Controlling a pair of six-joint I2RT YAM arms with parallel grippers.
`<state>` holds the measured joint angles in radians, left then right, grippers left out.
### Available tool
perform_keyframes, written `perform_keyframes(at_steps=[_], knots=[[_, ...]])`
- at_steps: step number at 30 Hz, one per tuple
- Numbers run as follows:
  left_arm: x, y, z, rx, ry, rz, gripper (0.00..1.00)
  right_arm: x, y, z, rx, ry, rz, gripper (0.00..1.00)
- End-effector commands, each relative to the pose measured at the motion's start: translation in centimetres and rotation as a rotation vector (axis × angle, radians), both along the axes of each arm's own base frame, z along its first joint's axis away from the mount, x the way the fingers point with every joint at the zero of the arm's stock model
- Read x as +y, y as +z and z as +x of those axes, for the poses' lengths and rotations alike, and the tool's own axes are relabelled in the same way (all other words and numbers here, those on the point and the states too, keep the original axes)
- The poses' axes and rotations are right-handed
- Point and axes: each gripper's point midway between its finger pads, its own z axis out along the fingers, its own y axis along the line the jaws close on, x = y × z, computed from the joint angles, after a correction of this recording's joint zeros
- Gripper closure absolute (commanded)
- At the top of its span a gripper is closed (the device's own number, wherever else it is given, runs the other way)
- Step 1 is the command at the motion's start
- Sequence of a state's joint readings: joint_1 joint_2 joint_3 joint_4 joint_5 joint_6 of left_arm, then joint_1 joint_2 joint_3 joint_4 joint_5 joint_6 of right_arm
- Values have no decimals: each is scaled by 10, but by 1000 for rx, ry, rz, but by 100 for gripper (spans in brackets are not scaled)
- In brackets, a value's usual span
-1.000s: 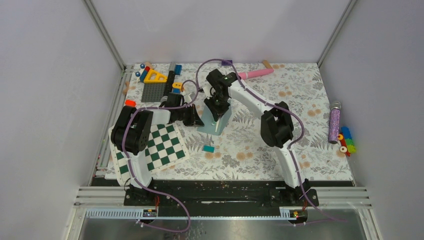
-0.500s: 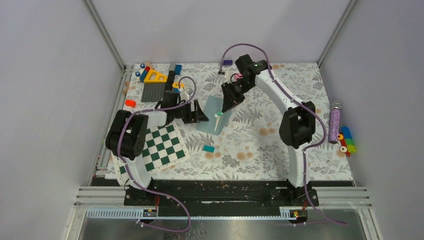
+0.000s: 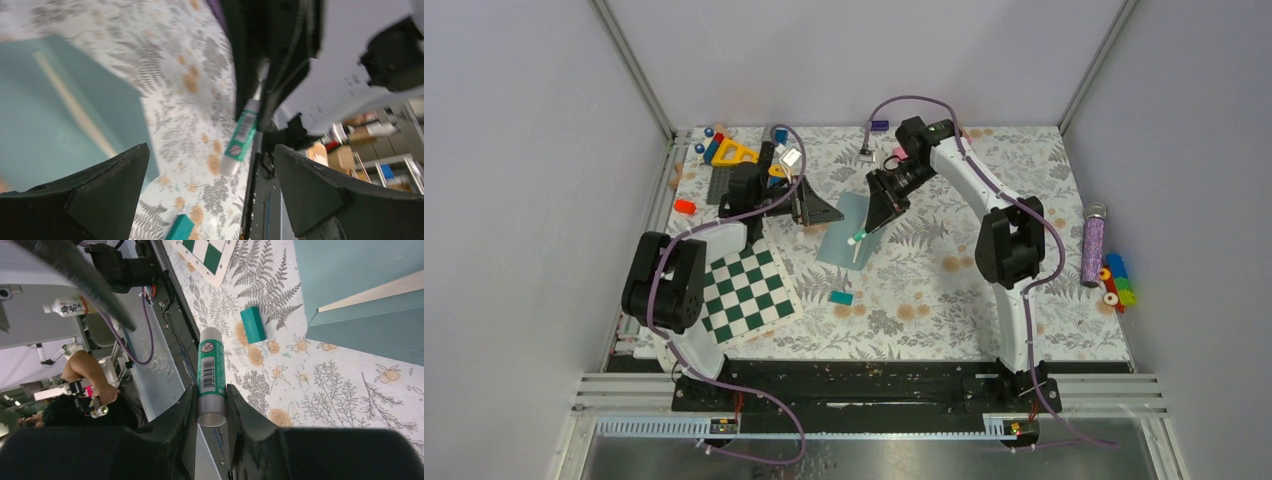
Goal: Place the letter into the envelope and seal it
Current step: Paint the envelope at the center of the board, then place the solid glue at the center of the board.
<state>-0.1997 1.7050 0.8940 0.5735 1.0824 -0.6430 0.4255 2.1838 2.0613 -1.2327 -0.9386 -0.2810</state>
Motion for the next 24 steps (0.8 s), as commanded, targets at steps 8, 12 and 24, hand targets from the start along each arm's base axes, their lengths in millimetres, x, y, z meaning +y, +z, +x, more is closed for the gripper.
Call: perform_keyframes(at_steps=[8, 12, 24], knots=[[-52, 40, -54, -99, -410, -144, 1, 11, 14, -12, 83, 39, 95, 100], [-58, 28, -62, -57, -443, -156, 5, 13, 16, -11, 84, 41, 111, 100], [-61, 23, -72, -3, -489, -183, 58, 11, 9, -6, 69, 40, 89, 100]])
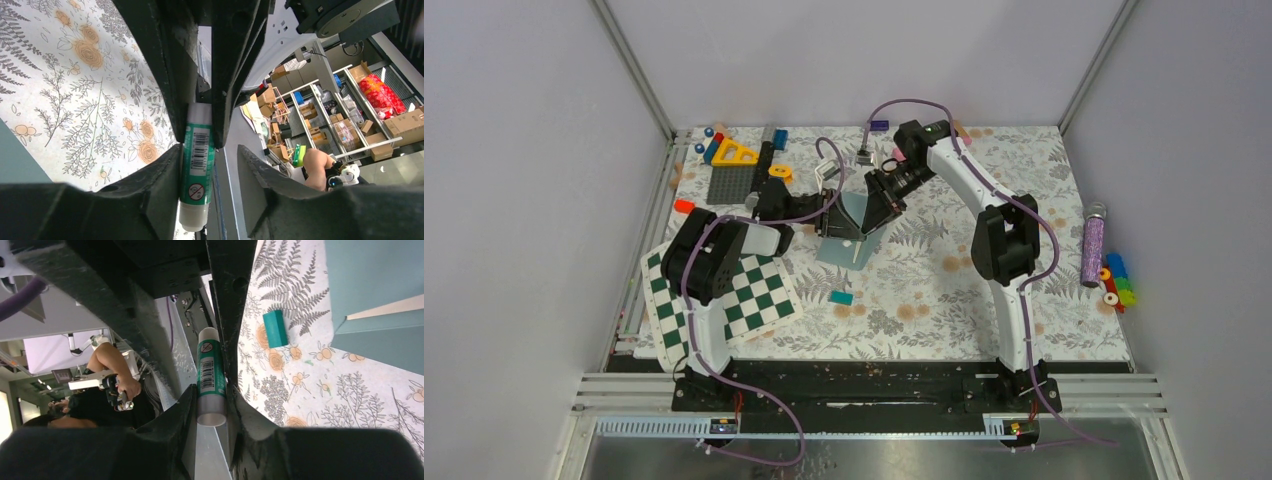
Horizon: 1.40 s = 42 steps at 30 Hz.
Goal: Place the letter into the envelope and seal it
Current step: Place the solid glue at the center of the board.
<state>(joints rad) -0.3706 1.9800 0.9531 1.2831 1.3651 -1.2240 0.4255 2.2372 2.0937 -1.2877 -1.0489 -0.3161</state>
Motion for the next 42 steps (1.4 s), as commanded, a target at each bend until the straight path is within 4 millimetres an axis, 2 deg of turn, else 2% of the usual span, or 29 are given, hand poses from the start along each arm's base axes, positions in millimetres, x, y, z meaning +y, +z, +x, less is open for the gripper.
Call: perform_keyframes(at_steps=[1, 8, 10, 13, 14, 16, 18, 19, 20, 21, 24, 26, 28, 30, 31, 32, 36, 42], knots=[[2, 17, -8, -111, -34, -41, 63, 3, 6, 1, -21, 12, 8, 100], [2, 16, -10, -110, -39, -38, 95, 1, 4, 8, -26, -1, -1, 100], [3, 16, -10, -112, -40, -39, 98, 0, 5, 9, -33, -4, 0, 87], [3, 18, -10, -116, -38, -41, 98, -2, 9, 14, -59, -11, 0, 52], [3, 19, -10, -117, -35, -42, 98, -3, 11, 17, -72, -18, -2, 43], [4, 21, -9, -121, -30, -44, 98, -7, 14, 27, -110, -51, -23, 31], [8, 23, -6, -125, -12, -46, 98, -15, 17, 40, -153, -98, -45, 25], [11, 23, -4, -128, -3, -47, 97, -20, 18, 48, -166, -132, -60, 17], [13, 24, -1, -129, 11, -48, 97, -26, 20, 56, -178, -167, -64, 3], [16, 24, 2, -127, 25, -48, 97, -33, 22, 65, -186, -206, -73, 1], [31, 17, 21, -95, 96, -39, 97, -57, 24, 87, -235, -323, -123, 1], [47, 6, 42, -58, 173, -22, 98, -71, 25, 95, -281, -381, -151, 0], [62, -11, 66, -30, 270, 24, 100, -81, 28, 100, -325, -428, -150, 0], [78, -44, 93, -36, 410, 196, 100, -86, 28, 98, -352, -452, -153, 0], [85, -64, 96, -73, 449, 340, 100, -88, 27, 98, -362, -461, -159, 0], [92, -75, 97, -113, 483, 436, 100, -89, 27, 96, -369, -466, -164, 0], [109, -85, 120, -142, 588, 558, 100, -92, 23, 89, -363, -467, -175, 0], [133, -112, 137, -27, 687, 760, 97, -98, 13, 80, -360, -458, -208, 0]])
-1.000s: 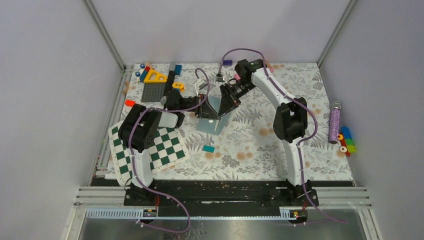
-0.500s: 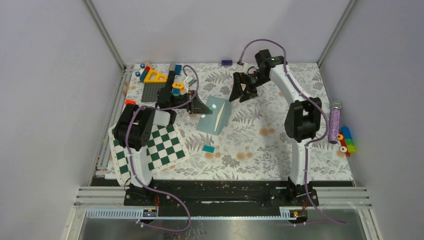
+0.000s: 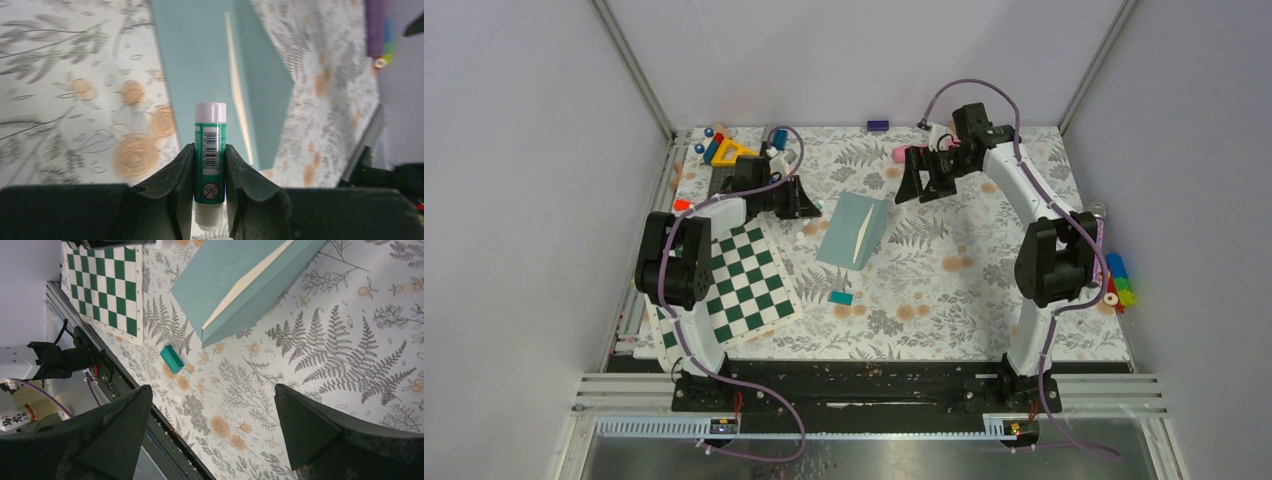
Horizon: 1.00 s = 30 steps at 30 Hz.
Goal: Place the letter into the envelope and seal it
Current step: Place the solid glue at the center of the board.
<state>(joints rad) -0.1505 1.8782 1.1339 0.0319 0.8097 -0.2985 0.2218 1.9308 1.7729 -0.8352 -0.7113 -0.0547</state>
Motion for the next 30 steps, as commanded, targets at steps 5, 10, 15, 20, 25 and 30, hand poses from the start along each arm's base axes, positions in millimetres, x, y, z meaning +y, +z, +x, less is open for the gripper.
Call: perform_keyframes(at_steps=[5, 10, 15, 20, 25, 30], knots=[[40, -38, 28, 102, 188, 324, 88, -2, 7, -4, -42, -4, -9, 0], [40, -41, 42, 61, 233, 475, 86, 1, 6, -4, -33, -6, 13, 0], [35, -49, 53, 73, 237, 571, 86, 3, 5, -6, -23, 1, 24, 0], [34, -53, 55, 70, 242, 639, 61, 4, 9, -9, -27, 7, 36, 0], [34, -57, 53, 78, 243, 657, 49, 4, 13, -12, -32, 10, 43, 0], [33, -58, 51, 81, 239, 659, 46, 3, 16, -12, -40, 8, 42, 0]])
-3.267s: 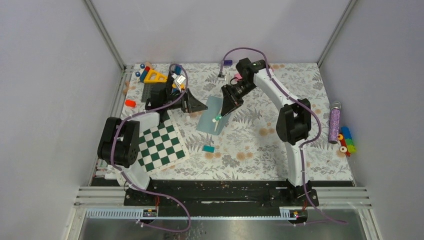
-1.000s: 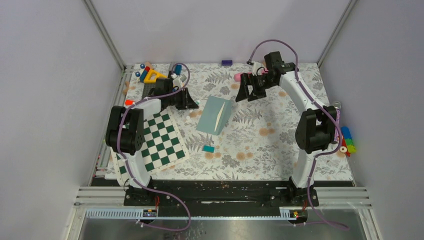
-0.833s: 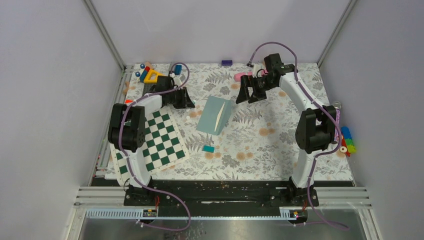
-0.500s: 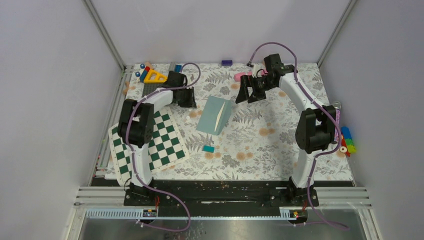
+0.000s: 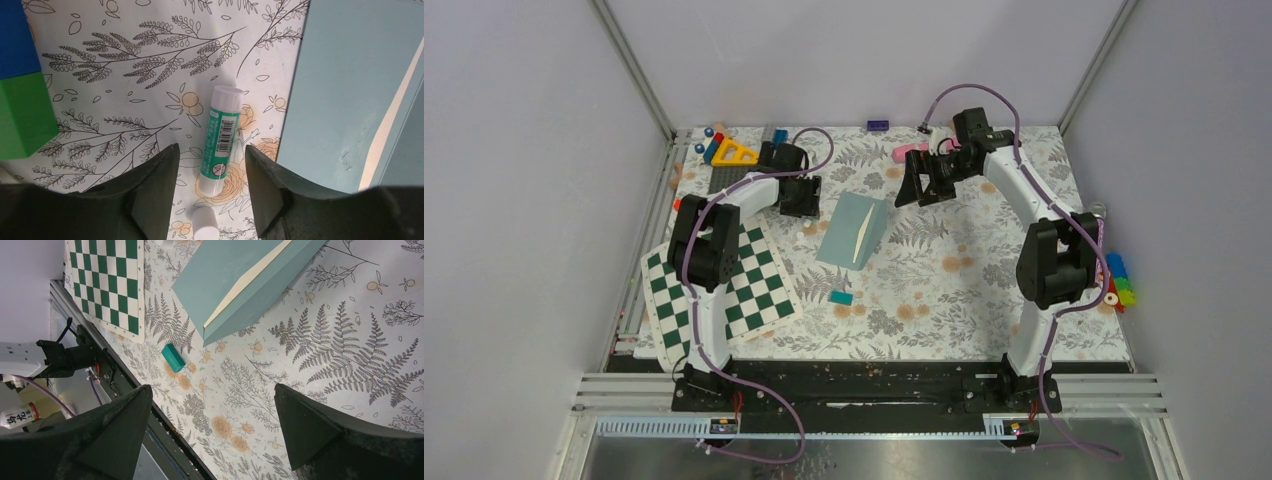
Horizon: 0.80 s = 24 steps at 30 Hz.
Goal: Place the letter into the envelope and seal it
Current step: Place the solid glue at the center of the board.
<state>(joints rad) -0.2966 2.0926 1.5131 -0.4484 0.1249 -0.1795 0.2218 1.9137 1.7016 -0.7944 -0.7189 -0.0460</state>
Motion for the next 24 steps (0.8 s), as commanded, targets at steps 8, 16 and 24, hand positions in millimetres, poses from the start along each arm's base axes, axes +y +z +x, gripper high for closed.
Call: perform_keyframes(at_steps=[8, 16, 24], knots=[[1, 29, 6, -90, -9, 2, 25, -22, 16, 1, -145, -28, -125, 0], [-17, 108, -9, -252, -105, -110, 1, -22, -37, -28, -2, 27, -136, 0], [-58, 63, -49, -146, -250, -101, 16, -3, -62, -33, -124, 112, -152, 9]])
